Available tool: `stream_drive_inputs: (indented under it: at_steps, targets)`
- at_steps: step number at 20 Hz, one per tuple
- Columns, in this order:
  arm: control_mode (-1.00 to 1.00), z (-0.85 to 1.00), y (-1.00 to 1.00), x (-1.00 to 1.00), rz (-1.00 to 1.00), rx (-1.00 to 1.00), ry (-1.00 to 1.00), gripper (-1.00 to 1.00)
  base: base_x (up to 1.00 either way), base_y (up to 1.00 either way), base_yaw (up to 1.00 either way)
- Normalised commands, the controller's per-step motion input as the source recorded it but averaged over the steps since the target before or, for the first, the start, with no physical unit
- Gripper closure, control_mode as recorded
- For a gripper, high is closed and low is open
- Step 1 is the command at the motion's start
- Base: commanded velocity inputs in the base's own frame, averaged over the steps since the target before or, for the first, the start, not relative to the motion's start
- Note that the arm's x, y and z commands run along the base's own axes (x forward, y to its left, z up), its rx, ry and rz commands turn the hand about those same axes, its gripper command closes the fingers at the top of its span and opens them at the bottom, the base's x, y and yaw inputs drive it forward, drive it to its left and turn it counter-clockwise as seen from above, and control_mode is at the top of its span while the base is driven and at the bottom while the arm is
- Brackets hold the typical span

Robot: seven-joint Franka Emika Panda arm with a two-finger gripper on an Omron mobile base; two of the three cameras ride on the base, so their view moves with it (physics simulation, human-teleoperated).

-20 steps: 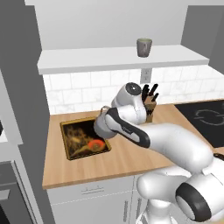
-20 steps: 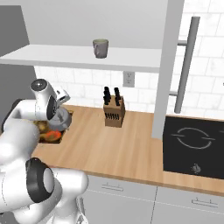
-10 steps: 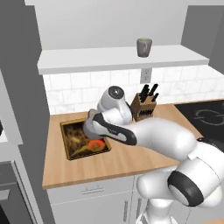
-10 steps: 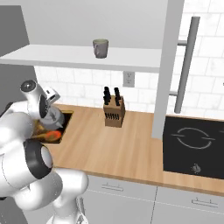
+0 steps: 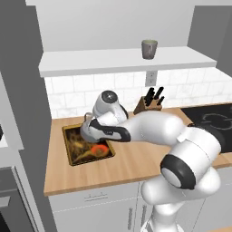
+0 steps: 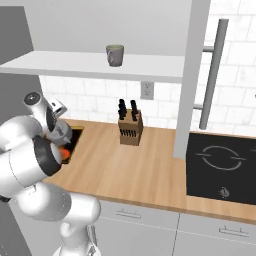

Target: Pick the kettle from the counter and place it on the tray. Then pick the mug from the cabinet and place it on the tray. Then close the cabinet doors.

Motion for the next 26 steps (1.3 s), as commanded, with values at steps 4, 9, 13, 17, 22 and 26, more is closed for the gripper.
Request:
stream_drive_inputs:
  at_steps: [4,9,13,17,22,26]
  targets:
    - [-1.0,-0.14,0.24,0.39,0.0,0.0,0.0,1.0,0.0,0.0,0.0]
    - [-1.0,-0.17,0.2,0.15,0.0,-0.03,-0.01,1.0,0.0,0.0,0.0]
    - [-1.0,-0.17,0.14,0.16,0.0,-0.02,0.0,1.0,0.0,0.0,0.0]
    - [-1.0,-0.21,0.13,0.15,0.0,-0.02,0.0,1.0,0.0,0.0,0.0]
    - [-1.0,-0.25,0.05,0.06,0.0,-0.01,-0.01,1.0,0.0,0.0,0.0]
    - [-1.0,-0.16,0.04,0.27,0.0,0.0,-0.01,1.0,0.0,0.0,0.0]
